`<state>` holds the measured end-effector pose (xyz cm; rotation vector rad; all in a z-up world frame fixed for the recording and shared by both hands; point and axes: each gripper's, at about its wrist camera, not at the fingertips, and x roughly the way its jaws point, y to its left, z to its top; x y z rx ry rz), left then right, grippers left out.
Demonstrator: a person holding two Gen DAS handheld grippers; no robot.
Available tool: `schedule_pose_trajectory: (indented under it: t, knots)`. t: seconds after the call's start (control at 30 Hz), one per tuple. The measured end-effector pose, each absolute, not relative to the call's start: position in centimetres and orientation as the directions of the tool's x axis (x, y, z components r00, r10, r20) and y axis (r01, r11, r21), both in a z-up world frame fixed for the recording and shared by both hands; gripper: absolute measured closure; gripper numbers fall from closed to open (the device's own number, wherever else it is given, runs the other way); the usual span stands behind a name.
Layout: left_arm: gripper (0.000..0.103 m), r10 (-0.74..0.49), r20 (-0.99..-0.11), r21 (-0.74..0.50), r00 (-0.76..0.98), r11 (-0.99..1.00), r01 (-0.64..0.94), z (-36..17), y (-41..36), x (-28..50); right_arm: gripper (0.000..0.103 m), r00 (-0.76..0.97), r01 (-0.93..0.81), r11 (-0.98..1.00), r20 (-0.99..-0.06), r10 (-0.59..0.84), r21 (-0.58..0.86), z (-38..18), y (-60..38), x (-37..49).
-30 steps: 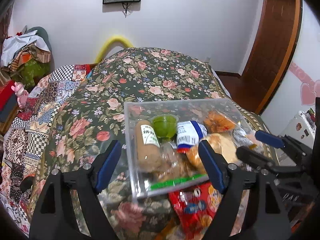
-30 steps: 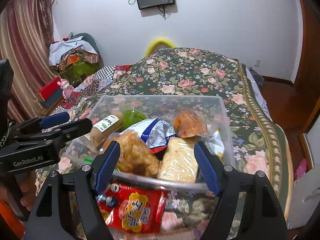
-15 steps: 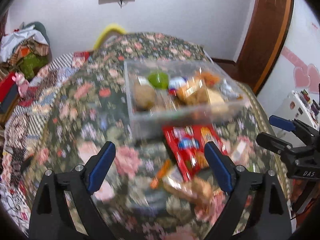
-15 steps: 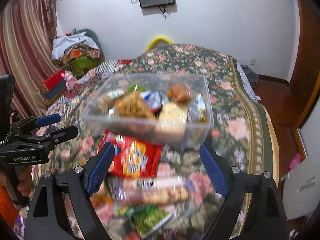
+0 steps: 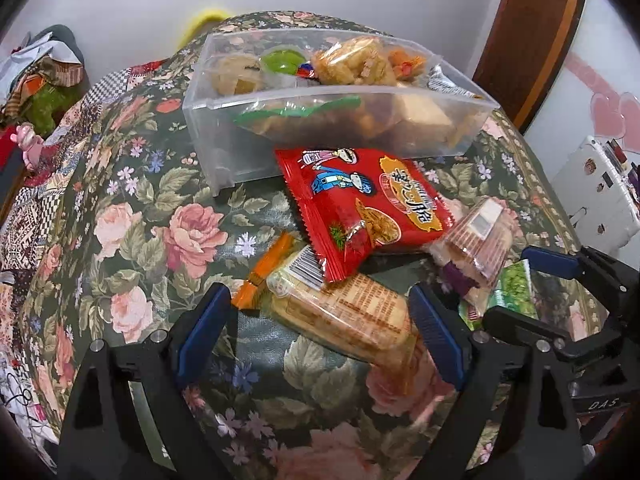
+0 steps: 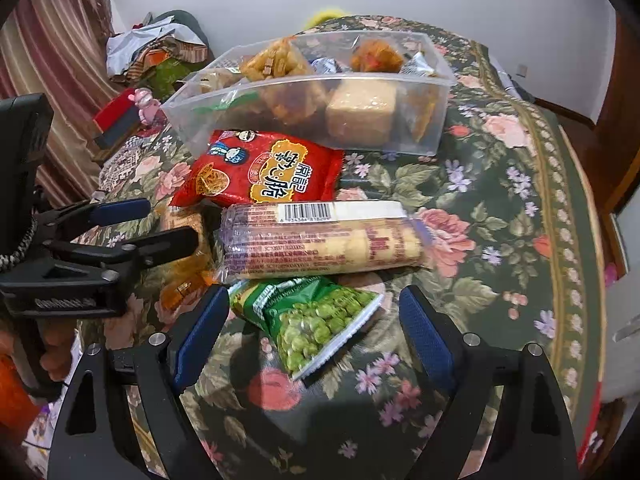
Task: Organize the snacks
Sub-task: 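Grasp the wrapped wafer bar with the left gripper while the right grasps the green pea bag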
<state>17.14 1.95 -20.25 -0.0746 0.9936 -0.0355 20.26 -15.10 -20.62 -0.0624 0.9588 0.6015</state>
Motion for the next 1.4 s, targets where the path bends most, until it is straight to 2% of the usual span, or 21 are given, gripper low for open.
schedule_pose_trajectory:
  t: [0.03, 0.13, 0.33, 0.6, 0.7, 0.87, 1.07, 1.17, 1.2, 1.23, 1.4]
  knots:
    - [0.012, -0.076, -0.836, -0.092, 0.543, 0.996, -0.002, -20.3, 2.3, 17.0, 0.019, 0.417, -0.508, 0.834, -0.785, 0.458, 0.216, -20.8, -15.0, 20.5]
    - [0.012, -0.079, -0.834, -0.095, 0.546, 0.995, -0.001, -20.3, 3.3, 16.2, 0.031, 0.393, -0.523, 0.819, -0.786, 0.478, 0.237, -21.3, -14.8, 20.0]
    - [0.012, -0.094, -0.838, -0.124, 0.537, 0.992, -0.020, -20.5, 6.0, 14.0, 0.037, 0.370, -0.543, 0.798, -0.779, 0.506, 0.261, -21.2, -15.4, 18.0]
    - [0.012, -0.094, -0.833, -0.121, 0.546, 0.993, -0.013, -20.0, 6.3, 13.0, 0.038, 0.364, -0.556, 0.795, -0.788, 0.496, 0.244, -20.7, -15.4, 16.6]
    - [0.012, -0.103, -0.830, -0.118, 0.548, 0.993, 0.008, -20.0, 5.4, 13.4, 0.030, 0.398, -0.527, 0.818, -0.784, 0.477, 0.230, -20.3, -15.8, 17.6]
    - [0.014, -0.107, -0.832, -0.119, 0.544, 0.993, 0.013, -20.8, 4.2, 14.7, 0.023, 0.413, -0.539, 0.819, -0.785, 0.461, 0.198, -20.3, -15.1, 19.5]
    - [0.031, -0.061, -0.826, -0.068, 0.560, 0.998, 0.009, -21.7, 3.7, 15.7, 0.022, 0.366, -0.582, 0.786, -0.795, 0.483, 0.210, -21.2, -13.7, 20.4]
    - [0.047, -0.047, -0.818, -0.059, 0.574, 0.998, -0.004, -21.6, 4.1, 15.5, 0.023, 0.359, -0.598, 0.779, -0.806, 0.471, 0.188, -21.9, -13.2, 20.1]
    - [0.057, -0.045, -0.816, -0.060, 0.576, 0.998, -0.006, -21.6, 4.2, 15.5, 0.023, 0.368, -0.604, 0.778, -0.806, 0.463, 0.172, -22.0, -13.0, 19.8]
    - [0.066, -0.046, -0.815, -0.063, 0.577, 0.998, -0.010, -21.5, 4.5, 15.4, 0.027, 0.376, -0.616, 0.774, -0.808, 0.453, 0.148, -22.0, -12.8, 19.3]
    - [0.069, -0.065, -0.814, -0.086, 0.577, 0.996, -0.009, -21.3, 5.0, 14.7, 0.048, 0.389, -0.618, 0.775, -0.805, 0.447, 0.132, -21.8, -12.9, 18.3]
